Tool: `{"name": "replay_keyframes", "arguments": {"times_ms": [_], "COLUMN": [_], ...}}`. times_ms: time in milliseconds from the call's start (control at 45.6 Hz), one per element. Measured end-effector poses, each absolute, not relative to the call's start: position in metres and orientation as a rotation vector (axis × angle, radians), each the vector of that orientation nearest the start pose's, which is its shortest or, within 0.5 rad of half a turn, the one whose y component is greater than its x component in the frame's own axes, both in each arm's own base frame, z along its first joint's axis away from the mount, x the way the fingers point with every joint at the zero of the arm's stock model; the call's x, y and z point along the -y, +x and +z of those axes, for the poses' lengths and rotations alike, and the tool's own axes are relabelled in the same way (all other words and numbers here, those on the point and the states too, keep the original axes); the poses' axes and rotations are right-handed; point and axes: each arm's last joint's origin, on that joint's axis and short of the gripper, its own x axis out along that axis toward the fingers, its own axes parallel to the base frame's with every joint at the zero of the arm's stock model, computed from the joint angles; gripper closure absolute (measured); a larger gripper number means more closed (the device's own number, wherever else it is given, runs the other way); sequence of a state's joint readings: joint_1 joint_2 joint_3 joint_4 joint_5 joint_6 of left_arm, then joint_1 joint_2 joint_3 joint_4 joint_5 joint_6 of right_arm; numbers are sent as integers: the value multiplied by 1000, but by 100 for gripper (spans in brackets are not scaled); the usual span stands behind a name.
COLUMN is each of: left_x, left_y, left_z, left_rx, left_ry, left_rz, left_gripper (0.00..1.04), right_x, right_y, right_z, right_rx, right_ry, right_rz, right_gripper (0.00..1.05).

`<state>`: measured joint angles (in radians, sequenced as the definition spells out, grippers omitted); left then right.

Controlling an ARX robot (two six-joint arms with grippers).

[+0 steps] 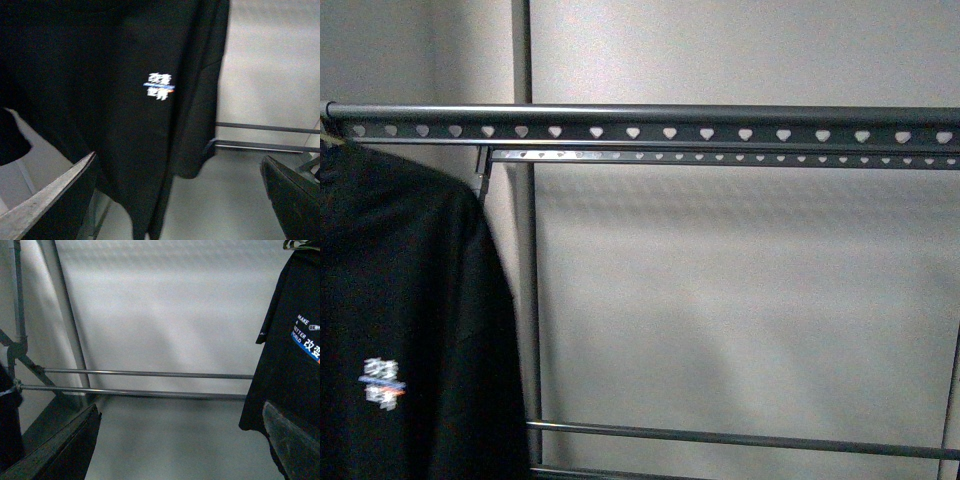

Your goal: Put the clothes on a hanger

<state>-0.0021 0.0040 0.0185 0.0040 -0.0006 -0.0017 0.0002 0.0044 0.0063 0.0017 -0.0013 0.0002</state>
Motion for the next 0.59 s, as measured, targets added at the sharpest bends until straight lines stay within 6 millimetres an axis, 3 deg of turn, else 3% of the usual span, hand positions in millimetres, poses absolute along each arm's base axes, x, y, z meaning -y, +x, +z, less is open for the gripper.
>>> {"name": "replay_keyframes", "arguments": {"times_ms": [241,329,483,593], "left_x": [0,-2,-18,-33], "left_y": [97,103,131,171], "left_z": [170,171,204,242], "left_rx": [17,-151,-225,-214], "left_ry": [-1,-6,-155,-326], "left_rz": [-4,-101,103,287], "left_gripper": [7,7,7,7], "right_x": [0,0,0,0], "right_y": [98,98,98,98], "right_z": [165,165,165,165], "right_rx": [4,4,4,4], "right_ry": [0,0,0,0], "right_rz": [2,1,2,2], "right_gripper": [7,7,7,7]}}
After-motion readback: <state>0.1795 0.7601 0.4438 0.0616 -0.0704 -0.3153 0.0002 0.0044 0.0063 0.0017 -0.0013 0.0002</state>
